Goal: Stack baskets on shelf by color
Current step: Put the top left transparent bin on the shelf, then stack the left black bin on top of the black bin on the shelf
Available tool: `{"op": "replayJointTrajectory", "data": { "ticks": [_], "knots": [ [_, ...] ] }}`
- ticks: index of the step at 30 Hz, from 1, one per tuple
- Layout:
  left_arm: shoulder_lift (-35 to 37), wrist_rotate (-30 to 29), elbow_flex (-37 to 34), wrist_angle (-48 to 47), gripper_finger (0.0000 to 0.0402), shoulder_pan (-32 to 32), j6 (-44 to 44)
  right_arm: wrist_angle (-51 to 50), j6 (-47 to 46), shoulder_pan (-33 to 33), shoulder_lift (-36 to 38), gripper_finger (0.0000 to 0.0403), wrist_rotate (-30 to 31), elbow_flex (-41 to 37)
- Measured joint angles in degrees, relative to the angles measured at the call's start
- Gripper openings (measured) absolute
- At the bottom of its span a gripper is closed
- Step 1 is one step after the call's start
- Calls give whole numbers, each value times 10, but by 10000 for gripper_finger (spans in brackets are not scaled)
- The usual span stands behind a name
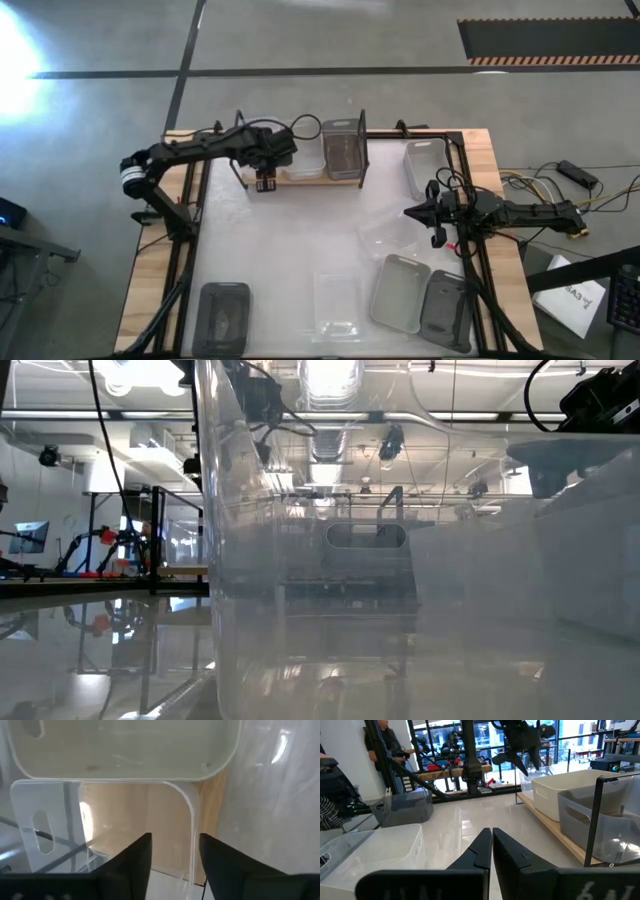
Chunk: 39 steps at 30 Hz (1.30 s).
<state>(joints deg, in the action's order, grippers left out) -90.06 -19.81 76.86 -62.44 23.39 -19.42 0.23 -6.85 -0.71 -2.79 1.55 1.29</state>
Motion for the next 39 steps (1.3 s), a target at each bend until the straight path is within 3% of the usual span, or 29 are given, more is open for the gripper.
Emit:
{"op": "replayJointTrajectory", "data": {
  "ticks": [5,9,14,20,23,25,28,30,32,34,39],
  "knots": [
    [5,-3,35,-29,168,-26,66,0,0,0,0,9,0,0],
    [13,-4,60,-47,169,-87,120,0,0,0,0,9,0,0],
    [21,-12,66,-40,169,-232,189,0,0,0,0,9,0,0],
    [1,-76,63,-5,169,-434,312,0,0,0,0,9,0,0],
    [-12,-92,57,98,169,-513,398,0,0,0,0,9,0,0],
    [-22,-93,37,227,169,-551,430,0,0,0,0,9,0,0],
    [-44,-81,10,449,169,-581,403,0,0,0,0,9,0,0],
    [-56,-35,12,514,169,-599,363,0,0,0,0,9,0,0],
    [-67,-31,31,485,169,-624,340,0,0,0,0,9,0,0],
    [-74,-53,54,403,169,-652,371,0,0,0,0,9,0,0],
    [-86,-57,117,151,169,-701,599,0,0,0,0,9,0,0]
  ]
}}
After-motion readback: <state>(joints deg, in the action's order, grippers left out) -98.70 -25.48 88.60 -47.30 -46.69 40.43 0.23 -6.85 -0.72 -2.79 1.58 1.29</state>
